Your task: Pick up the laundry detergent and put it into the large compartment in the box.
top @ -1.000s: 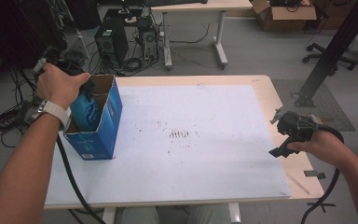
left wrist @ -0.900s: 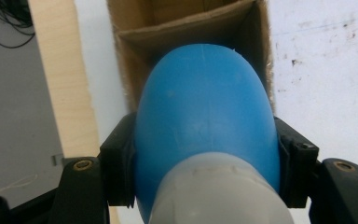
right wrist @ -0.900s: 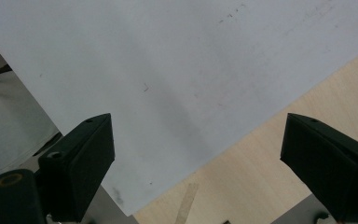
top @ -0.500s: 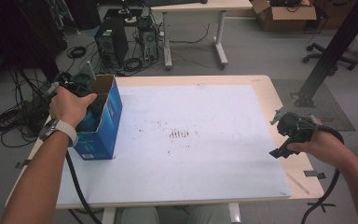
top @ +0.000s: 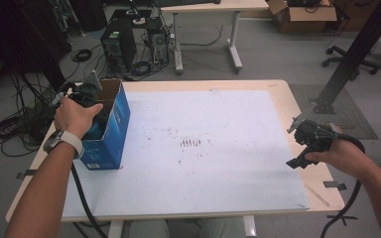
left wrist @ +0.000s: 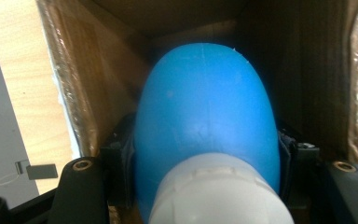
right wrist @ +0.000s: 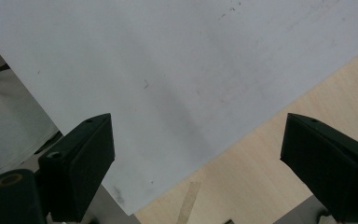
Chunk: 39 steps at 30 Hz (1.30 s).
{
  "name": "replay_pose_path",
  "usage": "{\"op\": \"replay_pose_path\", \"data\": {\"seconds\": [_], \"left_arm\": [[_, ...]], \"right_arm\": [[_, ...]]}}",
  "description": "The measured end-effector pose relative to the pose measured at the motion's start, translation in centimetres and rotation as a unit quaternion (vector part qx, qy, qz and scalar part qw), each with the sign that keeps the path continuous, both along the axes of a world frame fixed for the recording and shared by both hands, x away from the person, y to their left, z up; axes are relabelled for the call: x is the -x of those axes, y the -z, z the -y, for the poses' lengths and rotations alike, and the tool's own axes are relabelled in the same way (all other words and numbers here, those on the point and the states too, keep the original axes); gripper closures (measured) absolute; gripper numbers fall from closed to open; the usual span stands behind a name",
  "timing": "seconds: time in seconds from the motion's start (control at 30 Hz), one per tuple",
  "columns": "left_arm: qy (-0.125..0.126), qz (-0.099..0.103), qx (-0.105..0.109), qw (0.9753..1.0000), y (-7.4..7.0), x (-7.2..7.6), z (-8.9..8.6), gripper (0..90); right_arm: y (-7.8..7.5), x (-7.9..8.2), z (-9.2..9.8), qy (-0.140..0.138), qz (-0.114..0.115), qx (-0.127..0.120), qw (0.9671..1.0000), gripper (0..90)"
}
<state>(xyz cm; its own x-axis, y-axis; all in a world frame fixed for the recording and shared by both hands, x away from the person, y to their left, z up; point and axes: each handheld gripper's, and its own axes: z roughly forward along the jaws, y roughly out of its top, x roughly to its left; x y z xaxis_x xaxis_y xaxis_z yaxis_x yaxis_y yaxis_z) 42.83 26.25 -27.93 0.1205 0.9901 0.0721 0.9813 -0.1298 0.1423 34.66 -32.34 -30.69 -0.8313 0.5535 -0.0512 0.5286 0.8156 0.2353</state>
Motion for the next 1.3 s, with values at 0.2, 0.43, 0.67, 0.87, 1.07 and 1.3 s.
{"op": "replay_pose_path", "data": {"seconds": [0.2, 0.43, 0.67, 0.87, 1.07, 1.3], "left_arm": [[-0.001, 0.003, 0.011, 0.9999, 0.1, -0.1, -0.4, 37.3], [0.006, 0.002, 0.012, 0.9999, 0.2, -0.2, -0.4, 34.3], [0.012, 0.002, 0.011, 0.9999, 0.1, -0.1, -0.3, 32.5], [0.015, 0.001, 0.003, 0.9999, -0.3, 0.0, 0.3, 28.1], [0.012, 0.009, 0.000, 0.9999, -1.3, 0.3, 0.3, 24.7], [0.009, 0.034, -0.012, 0.9993, -3.5, 0.8, 0.4, 21.2]], "right_arm": [[0.1, 0.0, 0.0, 0.000, -0.001, 0.000, 1.0000, 9.6], [0.1, 0.0, 0.0, -0.001, -0.001, 0.000, 1.0000, 9.7], [0.1, 0.1, 0.0, -0.002, -0.001, 0.000, 1.0000, 9.7], [0.0, 0.2, 0.2, -0.001, 0.000, 0.001, 1.0000, 9.7], [-0.1, 0.3, 0.1, -0.003, -0.001, 0.000, 1.0000, 9.7], [-0.2, 0.5, -0.2, -0.009, -0.006, -0.001, 0.9999, 9.8]]}}
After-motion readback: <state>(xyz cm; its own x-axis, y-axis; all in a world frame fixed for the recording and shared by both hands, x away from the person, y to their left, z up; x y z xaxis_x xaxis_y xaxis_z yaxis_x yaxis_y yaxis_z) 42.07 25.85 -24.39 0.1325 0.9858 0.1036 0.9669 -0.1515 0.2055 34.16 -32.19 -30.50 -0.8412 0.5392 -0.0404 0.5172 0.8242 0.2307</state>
